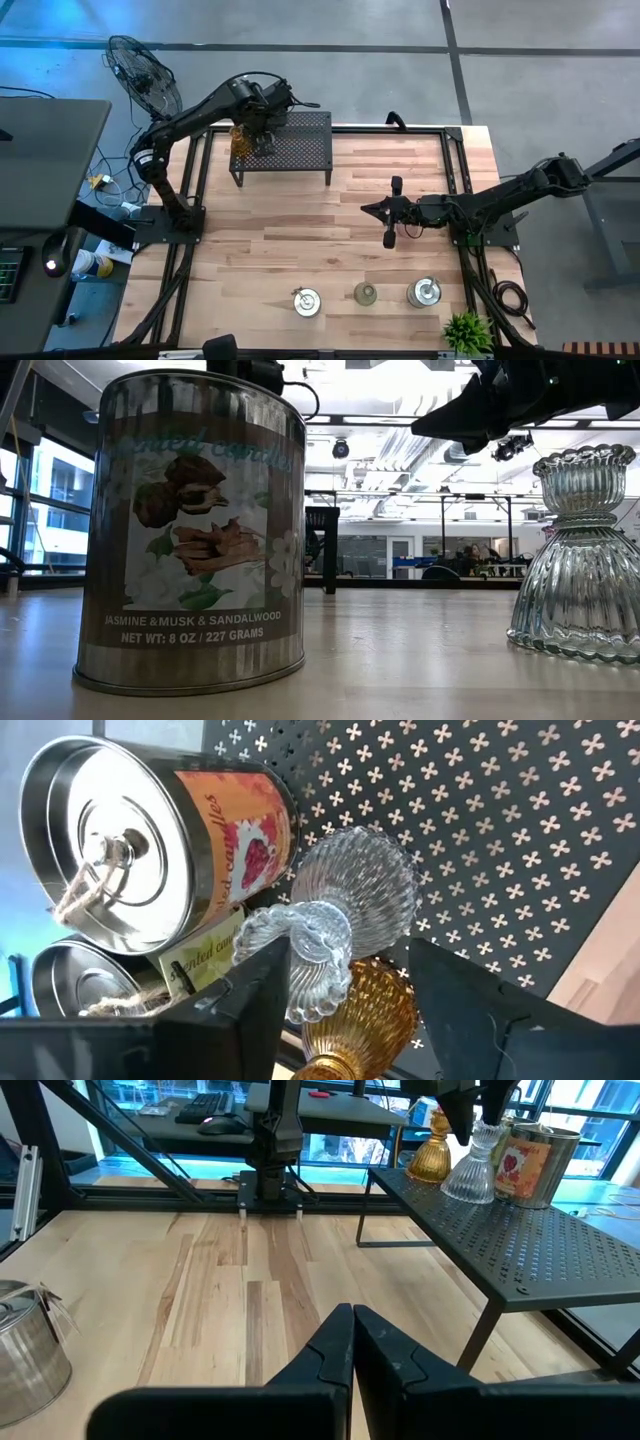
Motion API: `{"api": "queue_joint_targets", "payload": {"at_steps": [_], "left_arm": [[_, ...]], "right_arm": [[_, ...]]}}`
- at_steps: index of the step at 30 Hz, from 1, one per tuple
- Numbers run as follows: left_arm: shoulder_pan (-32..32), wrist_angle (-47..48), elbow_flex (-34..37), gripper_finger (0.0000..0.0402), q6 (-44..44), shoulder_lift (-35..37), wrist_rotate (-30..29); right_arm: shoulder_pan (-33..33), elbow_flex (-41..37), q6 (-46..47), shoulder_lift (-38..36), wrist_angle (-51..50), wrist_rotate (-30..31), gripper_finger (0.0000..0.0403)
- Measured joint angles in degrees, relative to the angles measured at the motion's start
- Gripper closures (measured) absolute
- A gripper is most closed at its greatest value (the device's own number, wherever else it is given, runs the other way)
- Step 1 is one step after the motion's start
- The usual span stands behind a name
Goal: Pick & Place candle stick holders
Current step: Put the transparent candle holder on the shelf aligned with the orange scented candle
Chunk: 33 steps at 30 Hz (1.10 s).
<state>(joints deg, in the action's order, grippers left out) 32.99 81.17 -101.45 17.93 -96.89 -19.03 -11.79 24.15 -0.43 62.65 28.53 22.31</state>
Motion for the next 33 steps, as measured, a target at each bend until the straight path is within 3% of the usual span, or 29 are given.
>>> {"api": "queue_joint_targets", "payload": {"at_steps": [18,22,26,29,33], "left_arm": [[-0.02,3.64,-6.91,0.0208,0.09,0.34,5.68],[0.02,3.58,-8.21,0.0251,-0.69,0.34,2.05],[0.02,3.05,-8.48,0.0330,-0.67,0.36,-3.73],[0.49,2.52,-7.94,0.0387,-0.25,0.36,-3.59],[1.58,2.19,-6.07,0.0382,-0.52,0.32,-2.56]], "right_arm": [[0.00,0.02,-0.01,0.00,0.01,-0.61,0.0402],[0.00,0.02,0.00,0.00,0.00,-0.63,0.0402],[0.00,0.02,0.00,0.00,0.02,-0.63,0.0402],[0.00,0.00,-0.02,0.00,0.02,-0.63,0.0402],[0.00,0.02,0.26,0.00,0.02,-0.96,0.0402]]}}
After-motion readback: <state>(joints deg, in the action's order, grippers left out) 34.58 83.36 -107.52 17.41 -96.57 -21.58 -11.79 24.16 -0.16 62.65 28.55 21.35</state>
